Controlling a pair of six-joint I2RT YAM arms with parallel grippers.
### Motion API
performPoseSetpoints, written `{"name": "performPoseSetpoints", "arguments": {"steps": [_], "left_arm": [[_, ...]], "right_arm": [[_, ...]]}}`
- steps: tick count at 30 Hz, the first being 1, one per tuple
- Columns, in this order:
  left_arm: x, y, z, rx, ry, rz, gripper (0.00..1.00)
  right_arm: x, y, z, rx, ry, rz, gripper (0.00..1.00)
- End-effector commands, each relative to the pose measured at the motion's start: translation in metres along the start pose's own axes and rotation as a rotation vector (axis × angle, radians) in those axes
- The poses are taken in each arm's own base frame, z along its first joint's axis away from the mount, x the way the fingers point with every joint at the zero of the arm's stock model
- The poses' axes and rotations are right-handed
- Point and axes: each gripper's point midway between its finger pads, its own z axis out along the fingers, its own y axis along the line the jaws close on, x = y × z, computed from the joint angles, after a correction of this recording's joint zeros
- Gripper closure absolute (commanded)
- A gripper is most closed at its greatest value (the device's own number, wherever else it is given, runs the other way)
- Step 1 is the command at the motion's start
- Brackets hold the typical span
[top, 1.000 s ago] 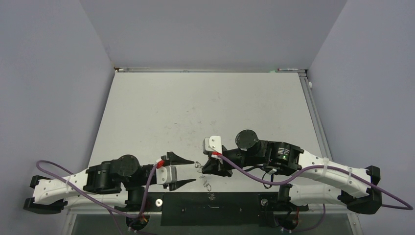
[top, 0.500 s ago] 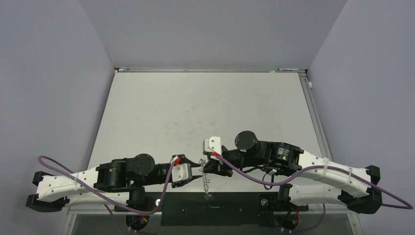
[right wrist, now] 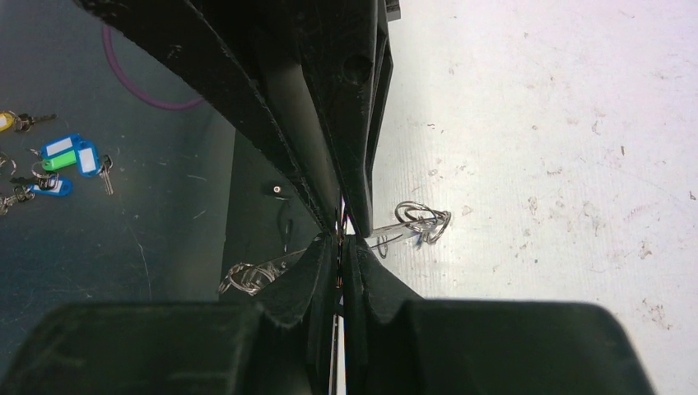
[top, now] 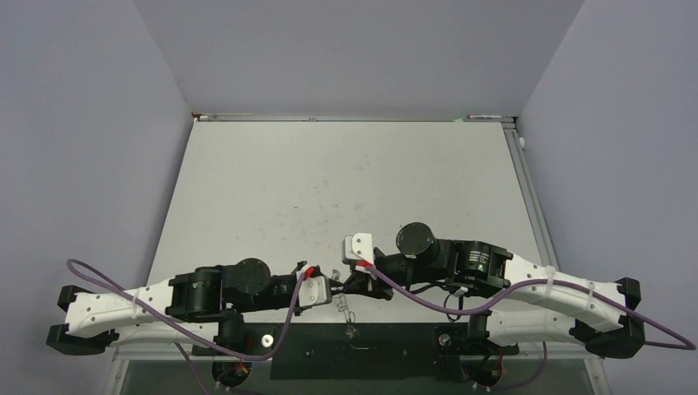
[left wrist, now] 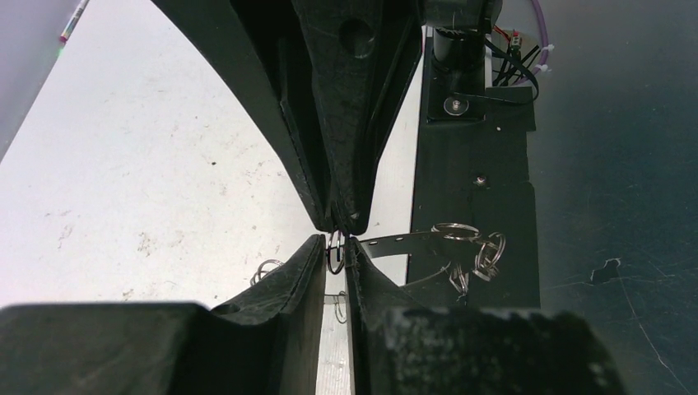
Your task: Put the keys on the keyring
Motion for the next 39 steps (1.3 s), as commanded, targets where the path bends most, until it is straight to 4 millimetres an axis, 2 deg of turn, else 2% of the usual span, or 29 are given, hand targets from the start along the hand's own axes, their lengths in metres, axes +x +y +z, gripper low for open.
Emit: {"name": "performPoseSetpoints", "arguments": {"steps": [1,5,10,11,13,14,18,21,26,29,32,39], "left_arm": [[-0.034,0.005,-0.003,-0.011,-0.097,-0.003,0.9],[-0.033,0.006,-0.003,-0.015,-0.092,0.001,1.0],[-0.034,0.016,-0.004,-0.074,-0.098,-0.003,1.0],[-0.034,0.018,-0.005,-0.084,-0.107,-0.004,1.0],[-0.034,0.021,-0.006,-0.105,-0.134,-0.008,1.0],[-0.035,0.022,-0.008,-0.112,-0.149,-0.009,1.0],[-0.039,0.022,-0.014,-0.117,-0.214,-0.009,1.0],[-0.04,0.022,-0.018,-0.117,-0.252,0.0,1.0],[-0.044,0.019,-0.022,-0.099,-0.29,0.015,1.0],[-0.043,0.017,-0.022,-0.09,-0.292,0.019,1.0],[-0.039,0.019,-0.018,-0.103,-0.267,0.02,1.0],[-0.031,0.021,-0.006,-0.119,-0.216,0.008,1.0]], "right_arm": [[-0.023,0.004,-0.005,0.0,-0.08,-0.038,0.95],[-0.025,0.007,-0.004,-0.013,-0.083,-0.042,0.95],[-0.027,0.005,-0.002,0.007,-0.081,-0.043,0.95],[-0.028,0.002,-0.003,0.027,-0.083,-0.039,0.9],[-0.029,-0.007,-0.005,0.083,-0.089,-0.032,0.61],[-0.03,-0.011,-0.007,0.107,-0.098,-0.028,0.54],[-0.037,-0.018,-0.02,0.173,-0.168,-0.005,0.43],[-0.047,-0.016,-0.034,0.187,-0.253,0.006,0.43],[-0.051,-0.011,-0.041,0.18,-0.34,0.033,0.47],[-0.05,-0.003,-0.037,0.13,-0.352,0.039,0.47],[-0.052,-0.003,-0.031,0.124,-0.364,0.072,0.48],[-0.047,-0.017,-0.019,0.207,-0.397,0.24,0.54]]}}
